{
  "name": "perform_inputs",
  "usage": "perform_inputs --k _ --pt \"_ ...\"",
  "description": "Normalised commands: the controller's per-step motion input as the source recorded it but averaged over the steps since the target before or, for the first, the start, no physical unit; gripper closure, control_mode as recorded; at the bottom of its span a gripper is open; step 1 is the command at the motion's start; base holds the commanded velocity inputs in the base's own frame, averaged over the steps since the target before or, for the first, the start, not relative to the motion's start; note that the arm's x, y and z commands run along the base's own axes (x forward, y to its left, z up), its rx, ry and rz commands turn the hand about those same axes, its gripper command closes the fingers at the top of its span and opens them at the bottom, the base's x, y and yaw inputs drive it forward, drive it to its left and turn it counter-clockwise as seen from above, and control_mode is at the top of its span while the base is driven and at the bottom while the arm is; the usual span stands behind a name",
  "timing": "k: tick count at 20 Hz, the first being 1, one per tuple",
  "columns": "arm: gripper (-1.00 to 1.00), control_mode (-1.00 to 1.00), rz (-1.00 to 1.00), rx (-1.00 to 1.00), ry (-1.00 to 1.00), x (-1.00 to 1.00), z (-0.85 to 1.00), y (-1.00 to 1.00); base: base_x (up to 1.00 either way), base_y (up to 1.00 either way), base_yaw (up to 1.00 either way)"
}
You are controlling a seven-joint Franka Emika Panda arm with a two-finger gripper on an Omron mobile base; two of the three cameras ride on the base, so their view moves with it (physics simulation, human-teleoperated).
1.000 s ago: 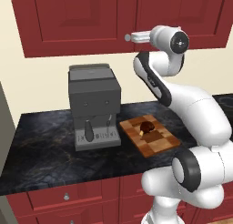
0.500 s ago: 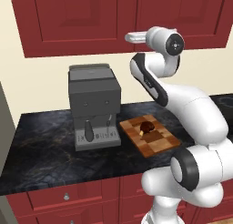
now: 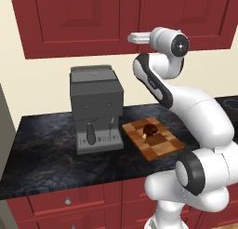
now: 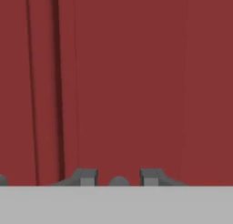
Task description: Open the cabinet, retrieve the rolling pin, and place it next to the meat on the cutting board to prepare for tenderizing.
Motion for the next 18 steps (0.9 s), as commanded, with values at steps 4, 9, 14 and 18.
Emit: perform_inputs --k 4,9,14,18 --pt "1.00 -1.00 0.08 0.02 -0.01 0.02 -0.13 0.00 0.00 0.00 0.00" --pt "1.00 -1.00 0.08 0.02 0.00 -0.02 -0.16 0.00 0.00 0.00 0.00" --pt "1.00 -1.00 0.07 0.00 0.00 -0.37 -0.13 0.00 0.00 0.00 0.00" --pt "1.00 -1.00 0.06 0.02 -0.05 -0.79 -0.13 -0.04 0.00 0.00 0.00"
